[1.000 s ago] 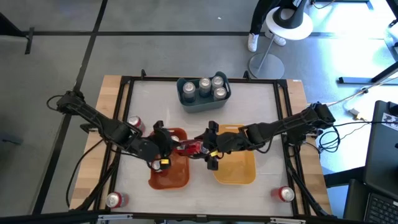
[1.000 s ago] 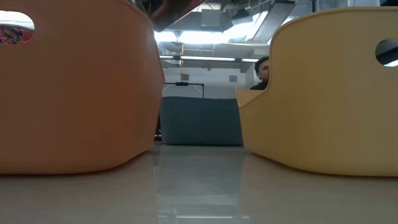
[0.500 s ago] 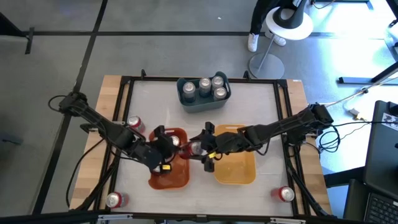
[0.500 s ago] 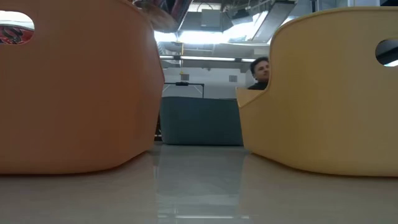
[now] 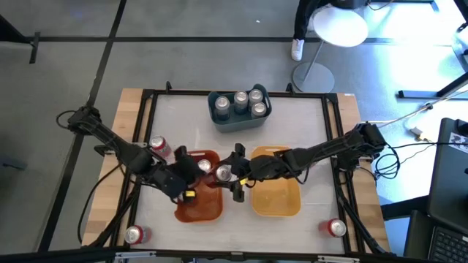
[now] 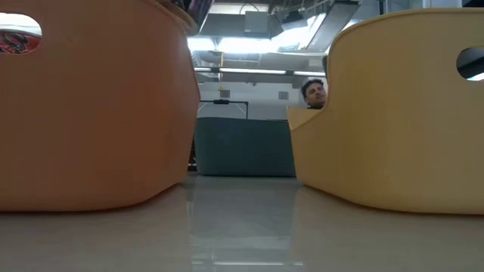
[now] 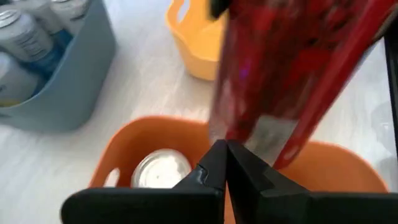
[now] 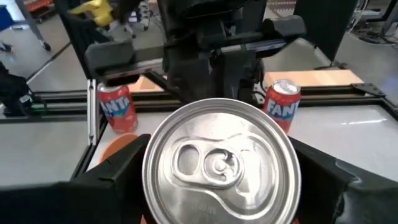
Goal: Sort soda cans
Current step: Put the red-black soda can into the orange bin
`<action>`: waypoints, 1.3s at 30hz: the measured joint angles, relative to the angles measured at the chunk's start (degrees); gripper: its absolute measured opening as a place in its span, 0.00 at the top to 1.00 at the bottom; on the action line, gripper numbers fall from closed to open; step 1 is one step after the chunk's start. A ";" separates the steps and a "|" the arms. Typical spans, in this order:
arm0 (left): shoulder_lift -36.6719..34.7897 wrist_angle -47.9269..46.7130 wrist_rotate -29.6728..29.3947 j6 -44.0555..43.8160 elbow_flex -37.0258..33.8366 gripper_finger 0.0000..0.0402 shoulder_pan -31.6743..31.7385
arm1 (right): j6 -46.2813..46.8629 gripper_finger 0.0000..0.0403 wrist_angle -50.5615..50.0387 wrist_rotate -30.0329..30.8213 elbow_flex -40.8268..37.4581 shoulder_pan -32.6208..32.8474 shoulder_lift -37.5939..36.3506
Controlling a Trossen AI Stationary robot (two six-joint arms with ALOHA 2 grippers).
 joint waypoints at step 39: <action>-6.28 -14.73 -3.36 -12.37 0.07 1.00 -2.81 | 4.01 0.29 7.00 -6.74 -0.07 -3.89 18.40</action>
